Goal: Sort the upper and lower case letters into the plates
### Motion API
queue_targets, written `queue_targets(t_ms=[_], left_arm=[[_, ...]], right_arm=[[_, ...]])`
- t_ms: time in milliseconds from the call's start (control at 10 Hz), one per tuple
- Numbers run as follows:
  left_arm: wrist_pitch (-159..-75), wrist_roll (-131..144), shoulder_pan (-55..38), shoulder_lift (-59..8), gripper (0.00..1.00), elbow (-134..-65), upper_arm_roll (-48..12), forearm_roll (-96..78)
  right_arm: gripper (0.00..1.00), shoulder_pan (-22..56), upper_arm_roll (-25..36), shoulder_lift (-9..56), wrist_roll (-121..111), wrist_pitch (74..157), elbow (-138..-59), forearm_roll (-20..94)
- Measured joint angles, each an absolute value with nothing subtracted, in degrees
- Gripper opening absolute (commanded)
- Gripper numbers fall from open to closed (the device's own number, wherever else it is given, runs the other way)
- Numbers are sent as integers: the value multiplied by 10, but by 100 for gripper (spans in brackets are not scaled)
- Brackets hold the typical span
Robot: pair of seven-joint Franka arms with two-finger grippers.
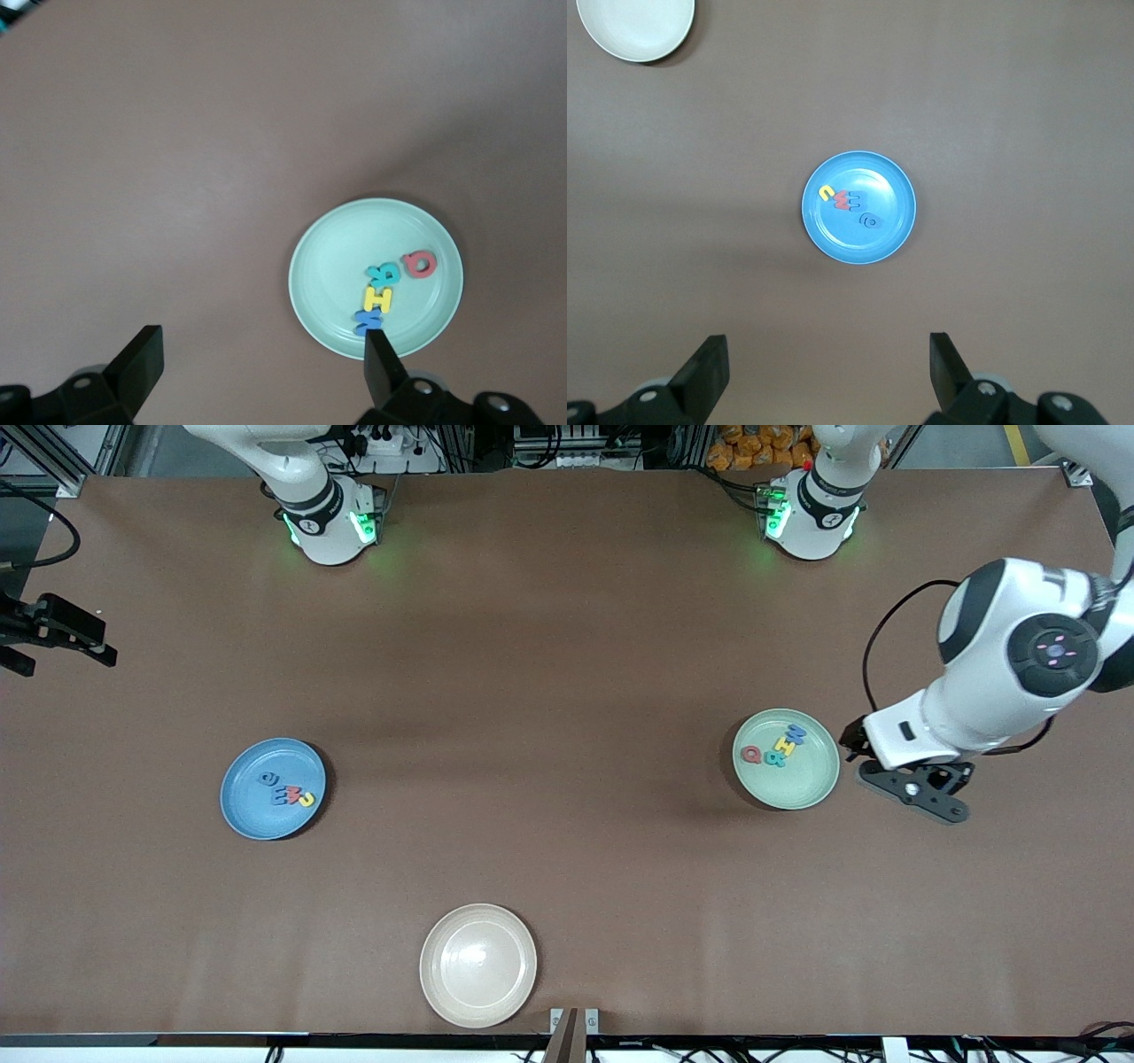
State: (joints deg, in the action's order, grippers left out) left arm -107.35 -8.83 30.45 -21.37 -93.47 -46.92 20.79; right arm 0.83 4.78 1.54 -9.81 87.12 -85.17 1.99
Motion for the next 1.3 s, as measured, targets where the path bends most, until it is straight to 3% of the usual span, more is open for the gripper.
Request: queue_targets(t_ms=[200, 300, 600, 700, 1000, 1300], left_arm=[[-1042, -87, 294, -212, 100, -896, -447, 179], [-1019, -87, 263, -207, 100, -879, -400, 149], [-950, -87, 80, -162, 100, -824, -152, 37], [-933, -87, 54, -134, 100, -820, -108, 19], [-873, -66, 53, -56, 100, -819, -86, 12], [-854, -55, 56, -32, 100, -823, -85, 12]], right_arm=[[100, 8, 48, 14, -98, 872, -852, 20], [100, 8, 48, 13, -98, 872, -852, 19], [100, 8, 49, 6, -98, 873, -851, 19], [100, 8, 49, 3, -98, 874, -851, 19], [100, 8, 49, 1, -98, 874, -852, 19], [100, 8, 49, 1, -98, 874, -853, 19]])
